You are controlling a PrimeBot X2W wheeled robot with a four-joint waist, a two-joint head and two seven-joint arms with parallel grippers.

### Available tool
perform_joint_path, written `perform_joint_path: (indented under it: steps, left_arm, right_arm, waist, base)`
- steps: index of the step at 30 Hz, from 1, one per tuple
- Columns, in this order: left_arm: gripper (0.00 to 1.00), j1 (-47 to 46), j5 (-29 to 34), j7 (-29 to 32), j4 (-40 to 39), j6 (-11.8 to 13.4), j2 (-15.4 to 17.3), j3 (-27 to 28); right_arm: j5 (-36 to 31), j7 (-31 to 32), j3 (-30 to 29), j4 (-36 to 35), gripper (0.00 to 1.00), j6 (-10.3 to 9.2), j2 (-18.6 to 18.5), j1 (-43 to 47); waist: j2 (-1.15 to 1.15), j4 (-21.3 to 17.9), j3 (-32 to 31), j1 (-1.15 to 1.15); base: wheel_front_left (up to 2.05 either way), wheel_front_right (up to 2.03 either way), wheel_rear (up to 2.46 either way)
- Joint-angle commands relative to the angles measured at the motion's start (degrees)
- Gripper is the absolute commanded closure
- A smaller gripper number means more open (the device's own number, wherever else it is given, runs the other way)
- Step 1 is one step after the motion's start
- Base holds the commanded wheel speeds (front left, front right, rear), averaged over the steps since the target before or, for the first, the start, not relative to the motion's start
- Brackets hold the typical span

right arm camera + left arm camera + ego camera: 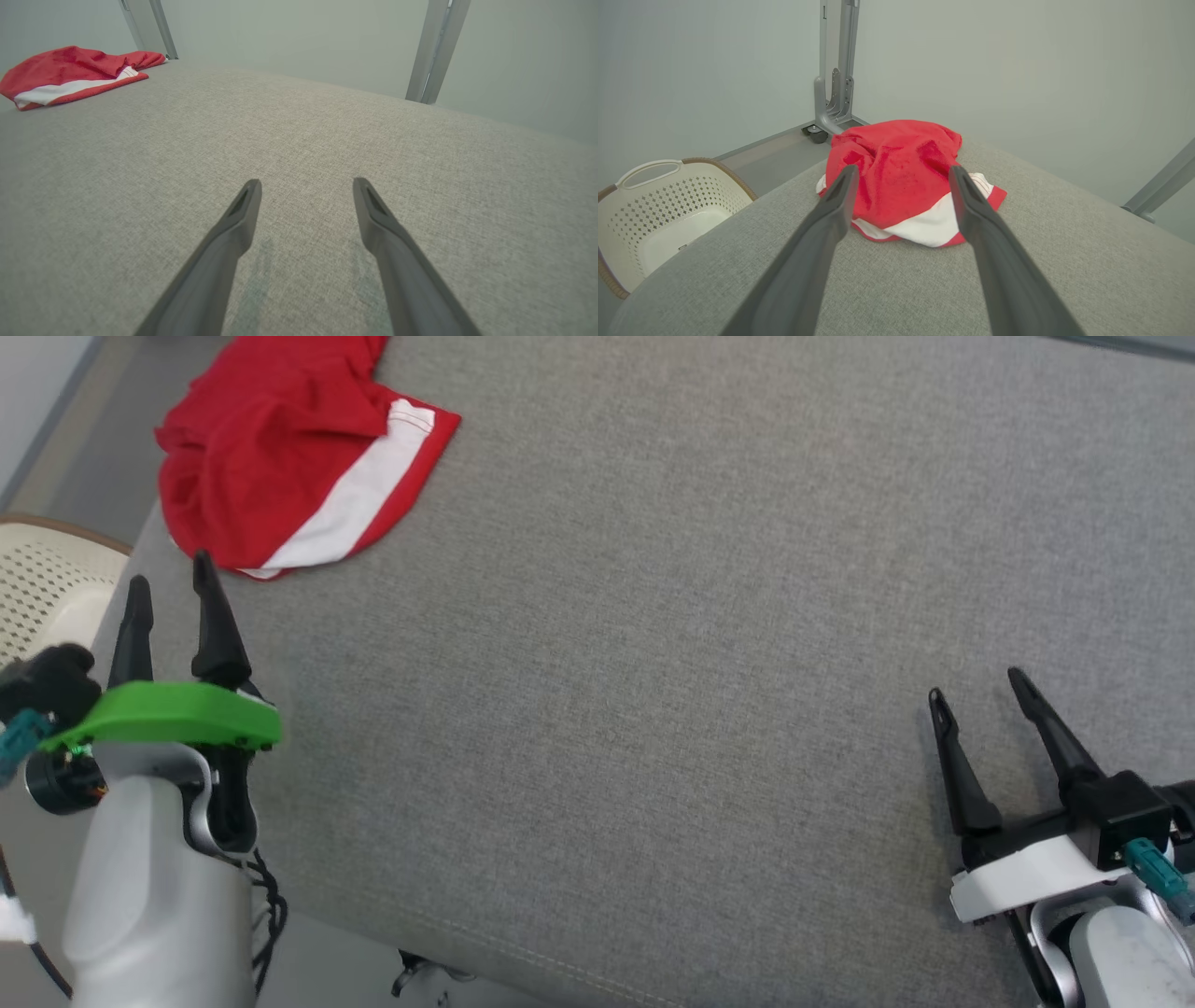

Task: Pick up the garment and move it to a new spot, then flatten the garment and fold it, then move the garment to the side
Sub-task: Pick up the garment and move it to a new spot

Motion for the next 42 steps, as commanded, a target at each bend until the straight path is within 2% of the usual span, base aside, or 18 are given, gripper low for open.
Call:
perform_joint_path:
  steps: [1, 9, 16, 23, 24, 25, 26, 35, 42]
  left_arm:
    - [0.0, -5.11, -2.34, 0.71, 4.5, -0.21, 1.71, 0.51]
    - [0.0, -17.46, -11.12, 2.03, 17.21, -0.22, 5.49, 0.45]
    - [0.0, -22.58, -17.26, 3.57, 27.71, -0.22, 8.36, -0.03]
    - [0.0, -23.45, -20.68, 2.33, 32.89, -0.23, 7.79, -3.11]
    - [0.38, -23.48, -21.09, 2.18, 33.12, -0.23, 7.71, -3.55]
    - [0.67, -23.46, -21.5, 2.03, 33.33, -0.23, 7.67, -3.94]
    - [1.0, -23.34, -21.86, 1.92, 33.43, -0.24, 7.6, -4.41]
    - [1.0, -21.05, -25.53, 0.41, 27.65, -0.23, 9.23, -9.8]
    - [1.0, -16.93, -27.14, -0.02, 19.03, -0.24, 11.84, -15.0]
  right_arm:
    - [-0.65, -0.15, 0.21, -1.4, 0.0, -0.06, -1.16, -1.94]
    - [-1.22, 0.0, 0.26, -3.52, 0.0, -0.07, -3.87, -3.23]
    - [-1.43, 0.47, -0.61, -3.71, 0.0, -0.17, -5.13, -0.69]
    - [-1.56, 1.02, -2.55, -5.95, 0.0, -0.22, -5.11, 4.04]
    - [-1.57, 1.36, -2.57, -6.36, 0.0, -0.21, -4.98, 4.18]
    - [-1.61, 1.58, -2.6, -6.69, 0.0, -0.2, -4.86, 4.21]
    - [-1.63, 1.83, -2.6, -7.0, 0.0, -0.15, -4.73, 4.23]
    - [-0.87, 1.51, -0.93, -6.74, 0.0, -0.06, -3.43, 3.51]
    - [0.27, 0.32, 1.87, -2.32, 0.0, -0.02, 0.22, 1.61]
  waist:
    - [0.0, -2.61, 12.06, 0.0]
    - [0.0, -3.48, 17.57, 0.0]
    - [0.0, -5.09, 18.31, 0.0]
    - [0.0, -5.15, 17.16, 0.0]
    - [0.0, -5.06, 17.0, 0.0]
    - [0.0, -4.94, 16.82, 0.0]
    - [0.0, -4.81, 16.58, 0.0]
    - [0.0, -4.11, 12.81, 0.0]
    - [0.0, -5.77, 6.23, 0.0]
  base:
    - [0.0, 0.0, 0.0]
    - [0.0, 0.0, 0.0]
    - [0.0, 0.0, 0.0]
    - [0.0, 0.0, 0.0]
    - [0.0, 0.0, 0.0]
    - [0.0, 0.0, 0.0]
    - [0.0, 0.0, 0.0]
    - [0.0, 0.0, 0.0]
    - [0.0, 0.0, 0.0]
